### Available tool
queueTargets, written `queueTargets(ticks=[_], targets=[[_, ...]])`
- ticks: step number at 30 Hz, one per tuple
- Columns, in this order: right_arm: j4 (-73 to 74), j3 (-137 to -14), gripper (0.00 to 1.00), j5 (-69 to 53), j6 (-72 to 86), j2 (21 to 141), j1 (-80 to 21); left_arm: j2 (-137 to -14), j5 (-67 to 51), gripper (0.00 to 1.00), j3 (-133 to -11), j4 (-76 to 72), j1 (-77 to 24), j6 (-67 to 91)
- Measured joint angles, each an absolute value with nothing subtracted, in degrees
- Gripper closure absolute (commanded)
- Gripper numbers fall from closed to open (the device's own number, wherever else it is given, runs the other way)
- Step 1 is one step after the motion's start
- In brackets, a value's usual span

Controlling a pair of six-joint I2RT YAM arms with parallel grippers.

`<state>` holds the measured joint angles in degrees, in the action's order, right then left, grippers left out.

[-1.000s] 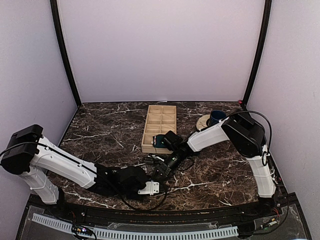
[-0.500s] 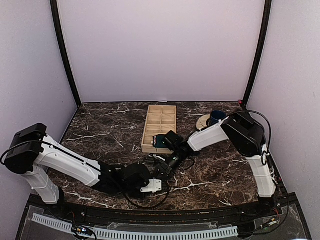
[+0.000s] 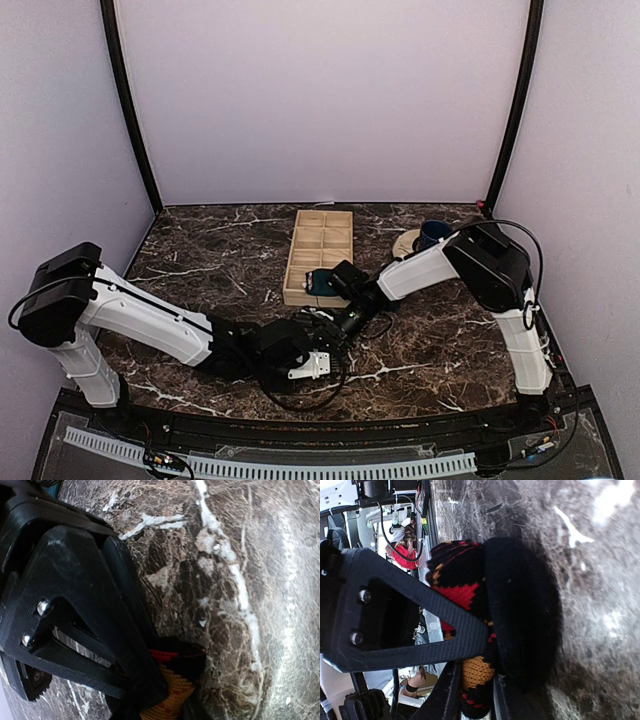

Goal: Roll the socks
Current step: Pick up the sock from the center of the board.

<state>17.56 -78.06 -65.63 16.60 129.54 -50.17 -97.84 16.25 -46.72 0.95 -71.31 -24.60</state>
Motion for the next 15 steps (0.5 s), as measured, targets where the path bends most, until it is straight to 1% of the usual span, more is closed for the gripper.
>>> queueTargets(ticks=[5,13,15], targets=[[18.2,-78.1,0.79,-65.8,16.6,129.5,-49.9,-99.1,14.4,0.86,-48.8,3.8,-70.4,-23.5],[18.0,-77.6,0.76,-65.6,16.6,129.3,-49.6,-100.2,12.3,0.9,-51.3,7.2,-69.5,-22.5],[17.2,-76.8,0.75,-65.4,16.8,128.9,-49.4,-100.6,11.8,0.92,-52.0,7.8,-69.2,-22.3]])
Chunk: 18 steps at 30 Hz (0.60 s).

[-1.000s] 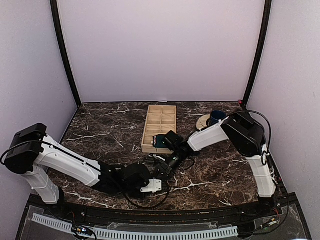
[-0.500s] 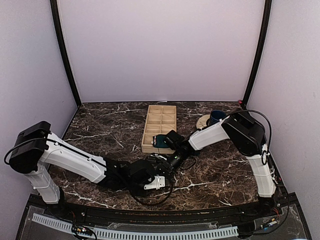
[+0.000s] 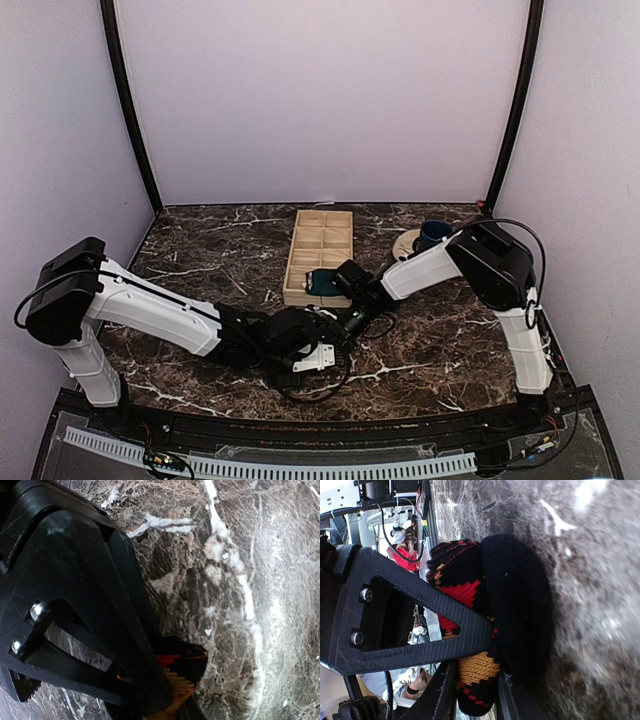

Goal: Roll the socks
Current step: Pick up the sock from the center of the board.

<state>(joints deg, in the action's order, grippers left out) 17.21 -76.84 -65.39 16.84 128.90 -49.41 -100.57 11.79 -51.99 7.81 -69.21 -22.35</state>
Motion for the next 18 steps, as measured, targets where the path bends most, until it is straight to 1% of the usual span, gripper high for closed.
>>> queueTargets(ticks=[7,18], targets=[[13.0,-72.4,0.71,-64.1,19.2,126.1,-48.3,-102.5,8.9,0.96,-55.0,9.1,-67.8,-22.2],[6.7,-66.1,0.68,-61.0,23.0,121.9,-47.3,-104.5,5.5,0.99,-57.9,10.1,-66.5,-22.3]])
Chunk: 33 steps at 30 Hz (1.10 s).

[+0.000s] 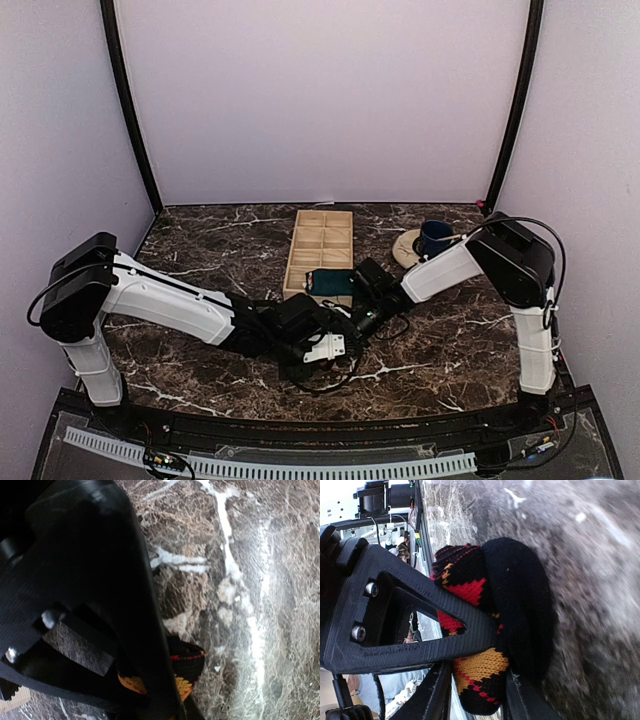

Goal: Roll the socks
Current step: Pick up the sock from the center of the board.

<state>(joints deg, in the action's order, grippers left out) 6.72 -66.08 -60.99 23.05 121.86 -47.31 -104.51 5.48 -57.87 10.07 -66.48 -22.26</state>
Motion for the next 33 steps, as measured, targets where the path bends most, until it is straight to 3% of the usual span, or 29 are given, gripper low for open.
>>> queueTargets(ticks=[16,19,33], targets=[[0.8,-60.7,0.64,-60.4,26.1,119.0,-45.6,-106.4,3.7,1.0,-60.0,9.9,-65.8,-22.2],[0.4,-60.1,0.54,-59.8,26.4,118.4,-45.5,-106.5,3.7,0.93,-60.2,9.8,-65.8,-22.0],[-2.2,-56.8,0.5,-57.4,27.9,115.2,-44.9,-107.5,3.8,0.92,-61.1,9.3,-65.7,-21.2]])
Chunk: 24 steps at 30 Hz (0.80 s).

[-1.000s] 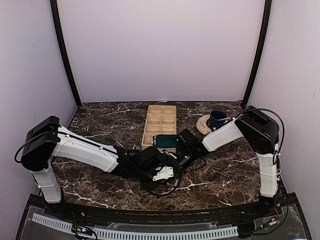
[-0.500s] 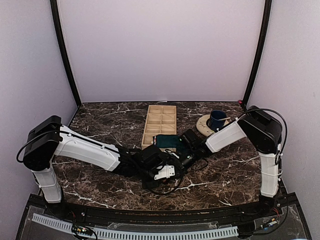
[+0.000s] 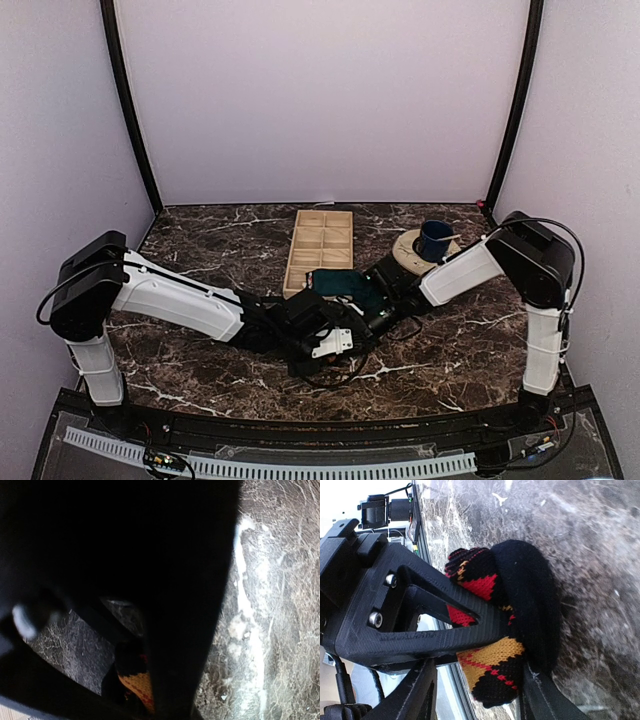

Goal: Roll the socks
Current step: Pick up the sock from the center of the board.

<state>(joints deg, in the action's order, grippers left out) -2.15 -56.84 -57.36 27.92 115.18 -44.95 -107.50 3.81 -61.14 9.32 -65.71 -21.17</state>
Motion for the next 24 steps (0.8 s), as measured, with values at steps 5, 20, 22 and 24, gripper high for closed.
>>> queueTargets(ticks=[5,20,22,24], targets=[[-4.0,-55.0,0.5,-56.9,29.1,114.0,-44.4,-108.1,3.8,0.91,-61.8,8.9,-65.7,-21.1],[-7.9,-50.6,0.49,-57.0,32.1,111.7,-42.9,-108.7,3.8,0.81,-62.2,8.8,-65.3,-20.4],[-8.1,-50.2,0.49,-56.9,32.3,111.5,-42.8,-108.7,3.6,0.81,-62.2,8.8,-65.1,-20.4],[-8.2,-49.8,0.49,-56.8,32.3,111.2,-42.6,-108.8,3.5,0.8,-62.3,8.8,-65.1,-20.3]])
